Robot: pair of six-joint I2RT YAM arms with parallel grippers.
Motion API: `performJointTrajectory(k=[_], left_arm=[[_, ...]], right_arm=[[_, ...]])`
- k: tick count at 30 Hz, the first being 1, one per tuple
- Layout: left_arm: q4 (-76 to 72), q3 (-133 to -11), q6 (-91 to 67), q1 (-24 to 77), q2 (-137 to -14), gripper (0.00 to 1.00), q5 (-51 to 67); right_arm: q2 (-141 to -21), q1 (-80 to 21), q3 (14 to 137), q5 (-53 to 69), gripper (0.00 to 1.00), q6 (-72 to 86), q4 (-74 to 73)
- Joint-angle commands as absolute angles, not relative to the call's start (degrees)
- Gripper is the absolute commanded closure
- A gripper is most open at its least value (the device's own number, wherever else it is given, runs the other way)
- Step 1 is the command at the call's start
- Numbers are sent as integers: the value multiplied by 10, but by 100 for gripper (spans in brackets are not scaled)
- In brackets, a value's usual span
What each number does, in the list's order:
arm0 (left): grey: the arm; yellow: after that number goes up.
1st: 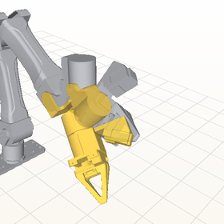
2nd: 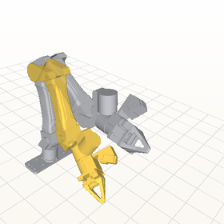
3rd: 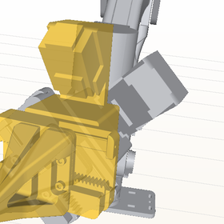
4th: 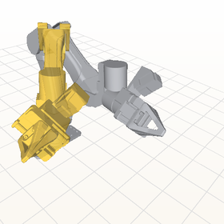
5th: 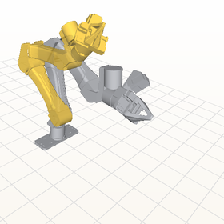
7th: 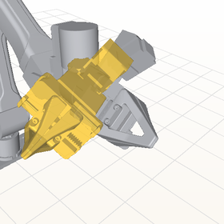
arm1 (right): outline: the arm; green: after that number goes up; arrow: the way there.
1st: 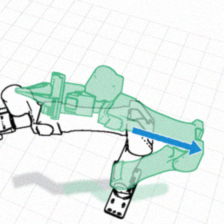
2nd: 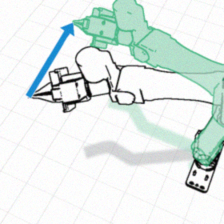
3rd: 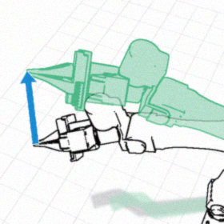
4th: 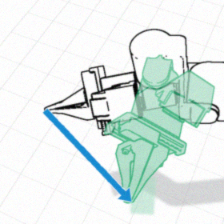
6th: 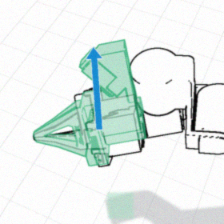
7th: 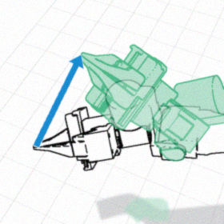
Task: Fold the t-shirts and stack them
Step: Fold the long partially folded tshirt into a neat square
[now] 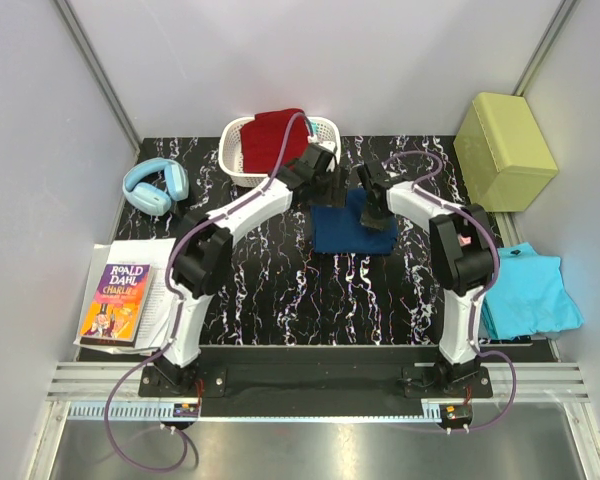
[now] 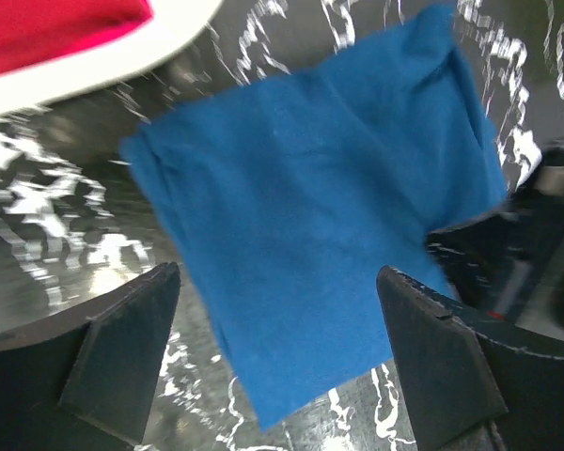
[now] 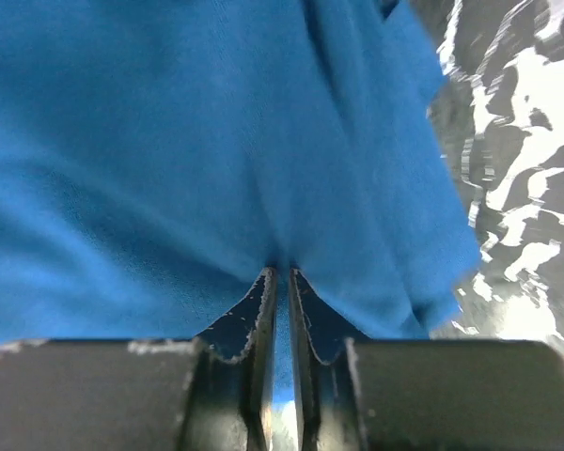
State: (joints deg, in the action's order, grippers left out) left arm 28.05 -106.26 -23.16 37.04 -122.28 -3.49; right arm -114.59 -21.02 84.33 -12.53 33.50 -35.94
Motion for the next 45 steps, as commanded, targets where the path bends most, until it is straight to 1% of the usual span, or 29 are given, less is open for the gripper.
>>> performJointTrajectory(k=[1, 3, 6, 8, 12, 15, 17, 22, 30, 38, 45], left_arm=[[243, -1078, -263, 371, -1264, 10, 34], [250, -1092, -270, 370, -1282, 12, 70], [257, -1079, -286, 370, -1302, 16, 93], [271, -1075, -286, 371, -1312, 19, 98], [276, -1048, -282, 371, -1310, 31, 98], [277, -1024, -282, 372, -1293, 35, 97], [278, -1008, -280, 374, -1283, 36, 93], [279, -920, -274, 383, -1234, 38, 100], [311, -805, -256, 408, -1137, 42, 93], [341, -732, -258, 445, -1068, 43, 97], [342, -725, -271, 461, -1057, 44, 78]], right_arm=[[-1183, -210, 865, -108, 80, 330, -333], [-1205, -204, 894, -71, 77, 339, -357], [-1247, -203, 934, -42, 75, 347, -404], [-1254, -203, 930, -45, 75, 348, -408], [-1248, -203, 916, -58, 75, 346, -410], [-1235, -203, 904, -51, 75, 350, -410], [-1219, -206, 888, -48, 76, 359, -412], [-1166, -224, 828, -25, 76, 383, -422], [-1088, -294, 765, -12, 77, 414, -465], [-1027, -319, 707, -1, 77, 435, -480], [-1023, -318, 703, -8, 77, 432, -480]])
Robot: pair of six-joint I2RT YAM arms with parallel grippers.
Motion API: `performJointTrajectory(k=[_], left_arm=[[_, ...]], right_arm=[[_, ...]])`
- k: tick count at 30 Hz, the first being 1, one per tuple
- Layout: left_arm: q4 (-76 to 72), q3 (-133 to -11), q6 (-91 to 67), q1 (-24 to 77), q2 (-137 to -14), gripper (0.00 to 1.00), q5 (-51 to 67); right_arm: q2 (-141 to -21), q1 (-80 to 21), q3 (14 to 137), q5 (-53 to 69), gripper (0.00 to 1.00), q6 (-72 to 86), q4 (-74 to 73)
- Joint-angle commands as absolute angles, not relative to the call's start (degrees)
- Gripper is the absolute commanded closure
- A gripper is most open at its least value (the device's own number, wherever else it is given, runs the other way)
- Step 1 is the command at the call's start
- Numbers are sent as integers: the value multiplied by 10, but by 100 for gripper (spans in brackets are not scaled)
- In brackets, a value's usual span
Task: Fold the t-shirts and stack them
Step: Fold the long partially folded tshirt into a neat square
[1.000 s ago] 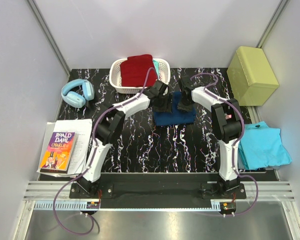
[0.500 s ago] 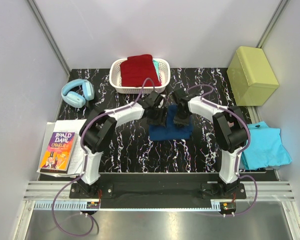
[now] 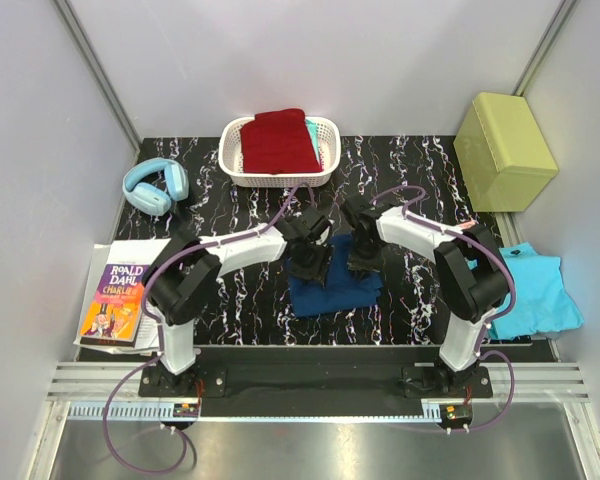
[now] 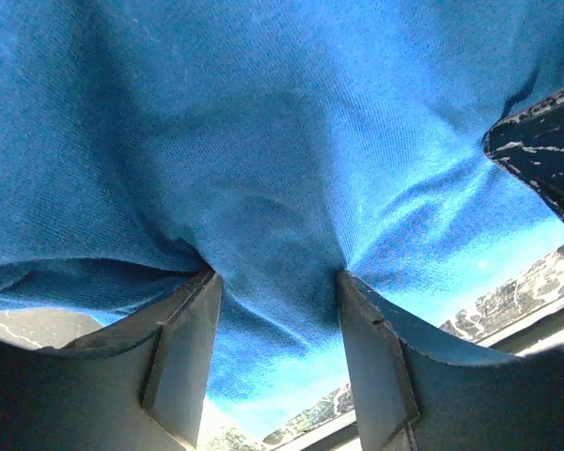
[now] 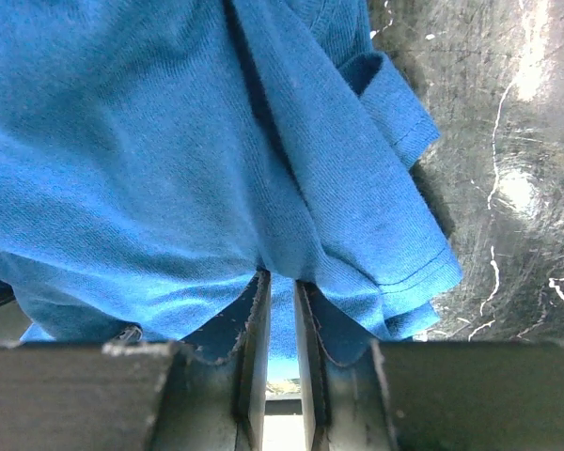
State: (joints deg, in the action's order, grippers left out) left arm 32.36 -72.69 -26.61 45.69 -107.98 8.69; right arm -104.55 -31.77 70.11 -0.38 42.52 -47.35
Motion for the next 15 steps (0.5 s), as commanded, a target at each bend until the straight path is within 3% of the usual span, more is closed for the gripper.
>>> performJointTrajectory(k=[1, 6, 9, 13, 15], left_arm=[[342, -729, -271, 461, -1054, 41, 70], [337, -772, -264, 461, -990, 22, -39], [330, -802, -258, 459, -961, 3, -90], [310, -817, -246, 450, -976, 1, -90], [311, -821, -251, 441, -1005, 5, -70]], right_arm=[[-1020, -320, 714, -14, 75, 425, -479], [-963, -319, 783, -83, 56, 388, -474], [-960, -319, 847, -90, 50, 360, -475], [-987, -319, 895, -88, 52, 325, -479], [-1009, -319, 899, -90, 57, 318, -484]])
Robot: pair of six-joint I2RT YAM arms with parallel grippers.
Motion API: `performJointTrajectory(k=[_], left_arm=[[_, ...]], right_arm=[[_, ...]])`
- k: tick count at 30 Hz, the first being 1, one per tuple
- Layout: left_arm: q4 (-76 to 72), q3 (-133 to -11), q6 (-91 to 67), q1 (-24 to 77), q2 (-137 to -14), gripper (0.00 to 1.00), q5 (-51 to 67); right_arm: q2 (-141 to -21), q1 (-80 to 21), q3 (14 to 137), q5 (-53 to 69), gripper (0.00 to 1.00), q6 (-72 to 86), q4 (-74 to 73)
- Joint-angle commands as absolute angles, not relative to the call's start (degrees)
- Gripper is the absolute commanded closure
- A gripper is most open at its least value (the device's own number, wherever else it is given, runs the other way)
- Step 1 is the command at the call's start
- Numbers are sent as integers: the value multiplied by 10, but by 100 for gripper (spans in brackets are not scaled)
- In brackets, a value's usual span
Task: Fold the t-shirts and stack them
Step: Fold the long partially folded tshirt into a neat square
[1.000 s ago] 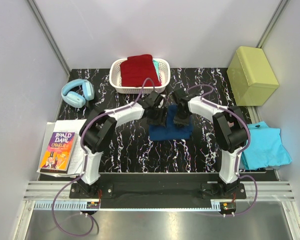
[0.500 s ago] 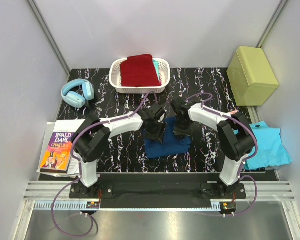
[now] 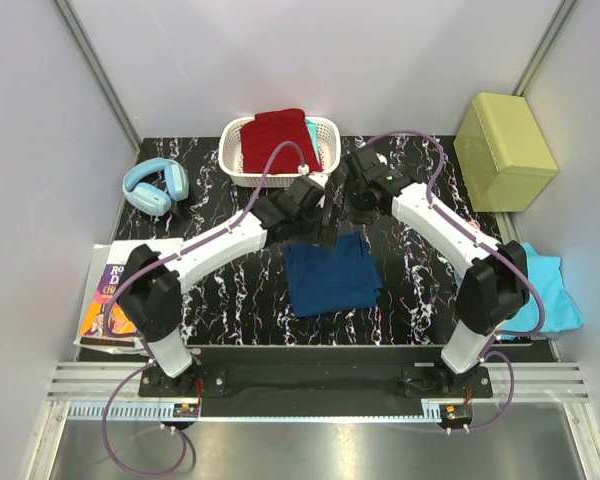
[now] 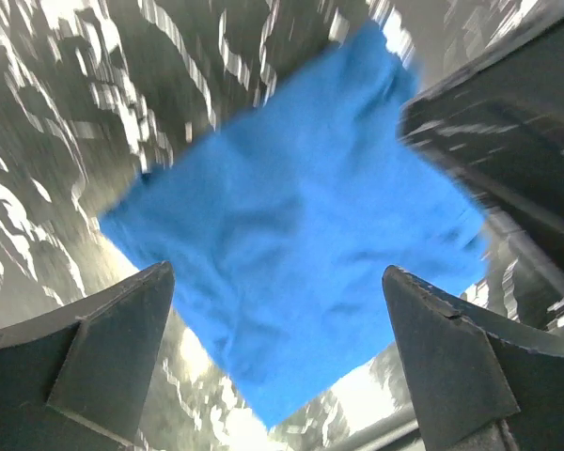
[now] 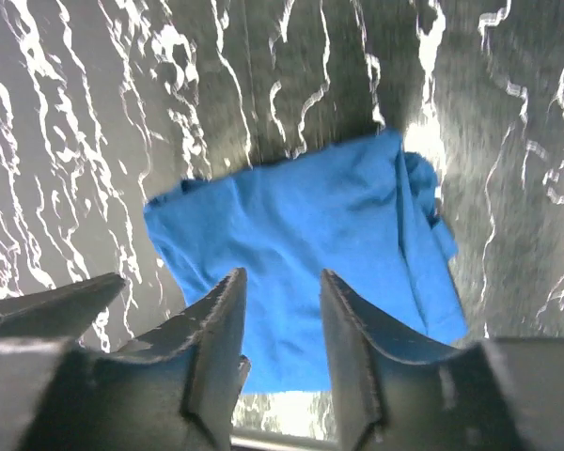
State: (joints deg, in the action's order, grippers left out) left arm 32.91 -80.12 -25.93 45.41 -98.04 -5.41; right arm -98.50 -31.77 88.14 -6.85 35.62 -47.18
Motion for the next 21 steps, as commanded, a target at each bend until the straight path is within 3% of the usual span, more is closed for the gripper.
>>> performJointTrajectory(k=[1, 10, 21], left_arm=[[311, -820, -253, 439, -1013, 7, -62], [268, -759, -283, 438, -1063, 24, -17], [270, -751, -276, 437, -1097, 30, -5]], right_arm=[[-1014, -319, 891, -91, 57, 317, -486], [-1039, -319, 831, -112, 59, 317, -475], [-1044, -318, 798, -83, 60, 318, -474]])
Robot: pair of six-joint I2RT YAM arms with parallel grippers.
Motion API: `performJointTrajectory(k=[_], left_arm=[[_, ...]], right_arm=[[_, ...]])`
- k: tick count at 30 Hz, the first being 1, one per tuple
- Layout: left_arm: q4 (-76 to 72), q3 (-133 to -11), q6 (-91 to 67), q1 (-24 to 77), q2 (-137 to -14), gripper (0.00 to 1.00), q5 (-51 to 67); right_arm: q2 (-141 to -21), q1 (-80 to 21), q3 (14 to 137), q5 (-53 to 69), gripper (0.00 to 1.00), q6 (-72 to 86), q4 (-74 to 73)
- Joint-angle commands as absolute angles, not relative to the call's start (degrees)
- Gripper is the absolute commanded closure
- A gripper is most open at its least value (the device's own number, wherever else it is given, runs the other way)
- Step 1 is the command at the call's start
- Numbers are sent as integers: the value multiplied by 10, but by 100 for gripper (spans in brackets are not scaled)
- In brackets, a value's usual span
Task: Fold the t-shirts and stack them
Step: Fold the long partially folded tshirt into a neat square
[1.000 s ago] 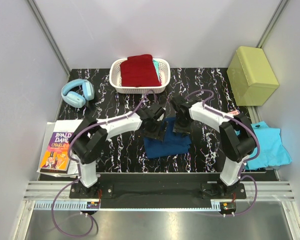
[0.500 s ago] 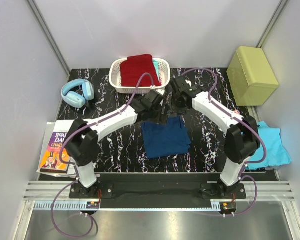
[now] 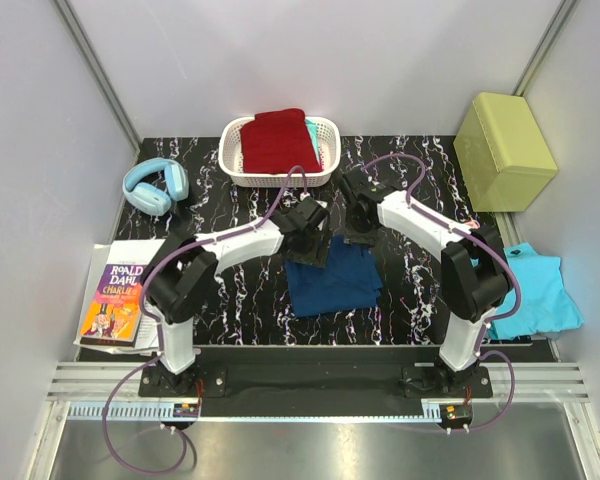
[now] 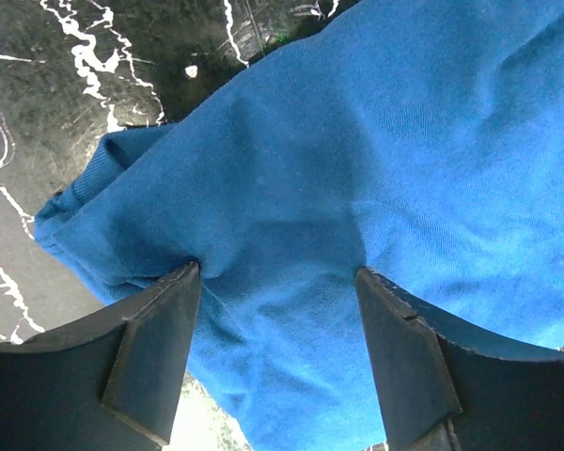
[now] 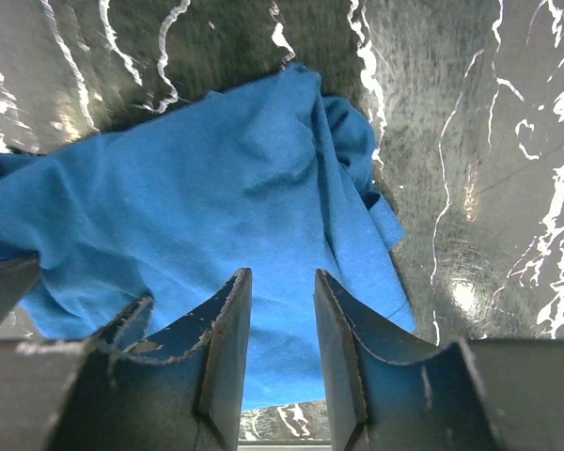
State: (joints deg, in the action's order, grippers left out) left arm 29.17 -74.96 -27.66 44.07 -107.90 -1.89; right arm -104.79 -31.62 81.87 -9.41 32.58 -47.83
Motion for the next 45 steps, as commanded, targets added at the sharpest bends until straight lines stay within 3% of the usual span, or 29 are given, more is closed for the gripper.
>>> performJointTrajectory(k=[1, 7, 20, 22, 27, 30, 34, 39, 45], left_arm=[[272, -756, -274, 437, -1101, 30, -4], [290, -791, -265, 429, -1142, 34, 11], [308, -831, -251, 417, -1180, 35, 8], [310, -826, -255, 417, -1164, 33, -3], [301, -799, -268, 425, -1048, 16, -89], [302, -785, -271, 431, -957, 6, -138], [304, -762, -268, 434, -847, 1, -177], [336, -708, -275, 434, -760, 1, -248], [424, -669, -342, 426, -695, 1, -322]], right_arm=[[-1043, -318, 793, -77, 61, 319, -475], [-1046, -318, 745, -53, 85, 330, -495], [-1037, -319, 684, -18, 89, 347, -485], [-1032, -318, 687, -33, 84, 350, -482], [-932, -319, 718, -67, 43, 343, -447], [-897, -318, 764, -102, 39, 322, -450], [-853, -318, 793, -149, 37, 302, -451], [-808, -318, 795, -198, 29, 280, -452], [-766, -317, 769, -248, 11, 267, -472]])
